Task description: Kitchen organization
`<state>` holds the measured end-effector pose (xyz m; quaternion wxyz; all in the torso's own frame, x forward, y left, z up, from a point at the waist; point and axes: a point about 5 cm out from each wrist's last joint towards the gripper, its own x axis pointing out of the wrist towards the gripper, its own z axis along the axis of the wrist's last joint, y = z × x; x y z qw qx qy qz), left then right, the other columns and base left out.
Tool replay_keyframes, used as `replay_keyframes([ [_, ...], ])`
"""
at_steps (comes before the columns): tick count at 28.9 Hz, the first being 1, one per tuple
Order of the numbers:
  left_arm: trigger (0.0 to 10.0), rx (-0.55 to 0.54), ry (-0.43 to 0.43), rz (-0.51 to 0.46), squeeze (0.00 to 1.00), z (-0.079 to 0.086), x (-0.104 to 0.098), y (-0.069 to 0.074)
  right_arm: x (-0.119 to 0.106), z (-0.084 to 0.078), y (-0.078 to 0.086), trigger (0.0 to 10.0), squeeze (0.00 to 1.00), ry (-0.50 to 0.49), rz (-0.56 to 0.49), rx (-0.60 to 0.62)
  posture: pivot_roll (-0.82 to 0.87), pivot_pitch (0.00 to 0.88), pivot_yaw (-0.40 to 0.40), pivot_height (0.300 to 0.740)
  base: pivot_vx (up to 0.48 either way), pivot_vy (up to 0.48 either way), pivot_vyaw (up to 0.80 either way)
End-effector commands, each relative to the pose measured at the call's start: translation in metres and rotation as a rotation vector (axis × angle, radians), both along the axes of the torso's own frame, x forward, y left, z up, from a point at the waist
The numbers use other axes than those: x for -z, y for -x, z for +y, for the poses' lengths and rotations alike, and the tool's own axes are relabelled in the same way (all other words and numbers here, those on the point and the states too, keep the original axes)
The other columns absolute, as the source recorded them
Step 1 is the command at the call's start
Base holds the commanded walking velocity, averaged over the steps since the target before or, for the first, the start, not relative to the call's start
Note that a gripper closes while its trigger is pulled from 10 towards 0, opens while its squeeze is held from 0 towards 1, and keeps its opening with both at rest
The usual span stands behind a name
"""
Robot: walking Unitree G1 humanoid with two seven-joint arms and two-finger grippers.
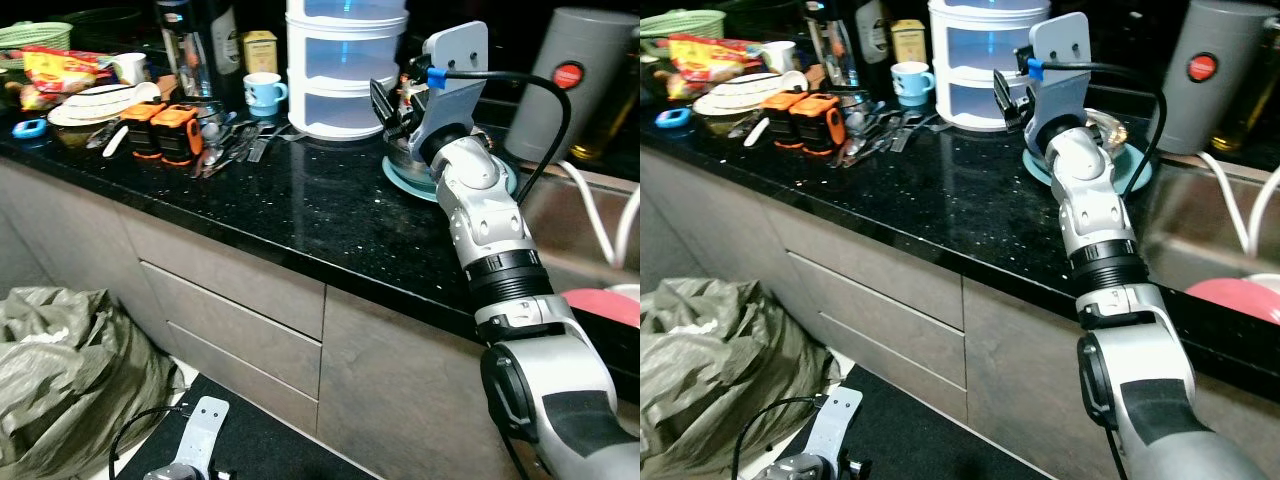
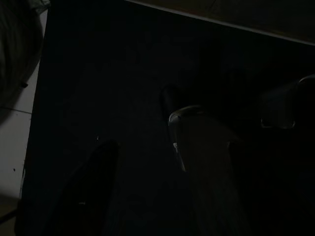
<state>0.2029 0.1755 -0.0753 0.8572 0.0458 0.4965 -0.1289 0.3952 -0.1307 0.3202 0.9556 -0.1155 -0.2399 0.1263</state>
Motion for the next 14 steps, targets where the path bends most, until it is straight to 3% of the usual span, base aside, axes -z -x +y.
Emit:
replay_keyframes([
  [1, 10.0, -0.004, -0.01, -0.003, 0.0, 0.0022, -0.0002, -0.0001, 0.0021, 0.0012, -0.0006, 10.0, 0.0, 0.009, 0.01, 0.002, 0.02, 0.049, 0.001, 0.74, 0.0, 0.0, 0.0],
  [4, 10.0, 0.013, -0.019, -0.011, 0.0, 0.0021, -0.0008, -0.0012, 0.0045, 0.0002, -0.0009, 10.0, 0.0, 0.005, 0.017, 0.005, 0.01, 0.045, 0.002, 0.74, 0.0, 0.0, 0.0],
  [8, 10.0, 0.005, -0.01, -0.015, 0.0, 0.0018, -0.0011, -0.0016, 0.0057, -0.0015, -0.0009, 10.0, 0.0, -0.005, 0.024, 0.004, 0.01, 0.054, 0.003, 0.74, 0.472, 0.0, 0.0],
  [14, 10.0, -0.012, -0.016, -0.022, 0.0, 0.0028, -0.0012, -0.0019, 0.0072, -0.0018, -0.0004, 10.0, 0.0, -0.016, 0.029, -0.001, 0.01, 0.063, 0.007, 0.74, 0.0, 0.0, 0.0],
])
